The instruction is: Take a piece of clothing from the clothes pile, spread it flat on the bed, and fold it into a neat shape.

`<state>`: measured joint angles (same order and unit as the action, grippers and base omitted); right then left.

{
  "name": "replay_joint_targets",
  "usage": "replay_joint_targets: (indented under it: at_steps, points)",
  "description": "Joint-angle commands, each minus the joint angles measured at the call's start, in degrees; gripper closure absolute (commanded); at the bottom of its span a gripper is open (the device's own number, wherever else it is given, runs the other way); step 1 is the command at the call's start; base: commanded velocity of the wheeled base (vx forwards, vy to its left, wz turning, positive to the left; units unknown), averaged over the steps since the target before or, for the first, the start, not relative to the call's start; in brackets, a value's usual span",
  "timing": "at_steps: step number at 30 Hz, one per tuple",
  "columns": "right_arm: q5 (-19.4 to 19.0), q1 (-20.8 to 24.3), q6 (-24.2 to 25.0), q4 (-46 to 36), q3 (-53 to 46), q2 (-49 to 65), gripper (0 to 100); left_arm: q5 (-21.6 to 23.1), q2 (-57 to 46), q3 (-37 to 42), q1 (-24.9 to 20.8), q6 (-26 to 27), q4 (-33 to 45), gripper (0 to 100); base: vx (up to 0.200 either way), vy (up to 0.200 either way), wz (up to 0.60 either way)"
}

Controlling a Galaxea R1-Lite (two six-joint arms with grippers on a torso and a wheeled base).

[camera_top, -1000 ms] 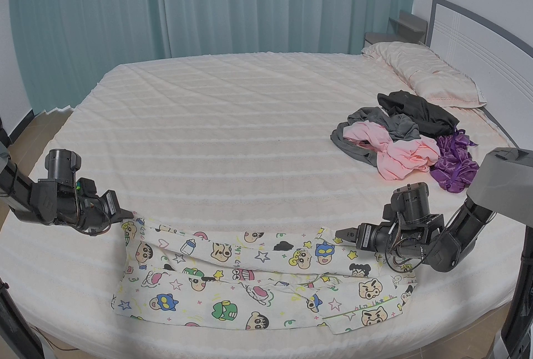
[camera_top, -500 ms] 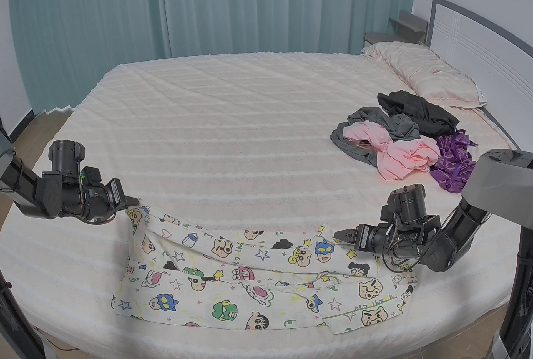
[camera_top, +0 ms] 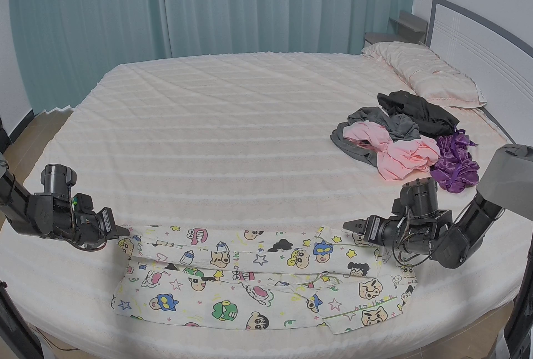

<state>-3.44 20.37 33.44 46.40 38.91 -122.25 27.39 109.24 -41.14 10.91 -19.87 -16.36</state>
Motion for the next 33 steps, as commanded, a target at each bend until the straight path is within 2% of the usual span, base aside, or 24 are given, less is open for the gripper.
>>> replay_joint_targets:
  at_steps: [1, 5, 10, 14, 22, 23, 30, 33]
  points:
    - [-0.1, -1.6, 1.7, -0.1, -4.9, 6.7, 0, 0.0, -0.9, 1.1, 0.2, 0.2, 0.1, 100, 0.0, 0.0, 0.0]
    - [0.0, -2.2, 1.9, 0.1, -8.6, 7.6, 0, 0.0, -0.9, 1.0, 0.1, 0.1, 0.1, 100, 0.0, 0.0, 0.0]
    - [-0.2, -1.6, 4.5, 0.3, -12.5, 7.1, 0, 0.0, -0.8, 1.0, 0.1, 0.1, 0.1, 100, 0.0, 0.0, 0.0]
    - [-0.3, -0.7, 6.0, 0.9, -12.1, 4.3, 0, 0.0, -0.8, 1.0, 0.1, 0.0, 0.1, 100, 0.0, 0.0, 0.0]
    - [-0.5, 0.2, 6.0, 0.1, -7.8, -1.5, 0, 0.0, -0.9, 0.9, 0.1, 0.0, 0.1, 100, 0.0, 0.0, 0.0]
    - [-0.5, 0.3, 6.0, 0.0, -7.3, -1.7, 100, -0.1, -0.9, 0.9, 0.1, 0.0, 0.1, 100, 0.0, 0.0, 0.0]
    - [-0.6, 0.5, 6.1, -0.3, -6.6, -0.9, 100, -0.2, -0.9, 0.4, 0.0, -0.2, 0.3, 100, 0.0, 0.0, 0.0]
    - [-0.6, -1.0, 6.1, -0.3, -6.3, 0.9, 100, -0.4, -0.9, -0.8, 0.0, -0.3, 0.5, 100, 0.0, 0.0, 0.0]
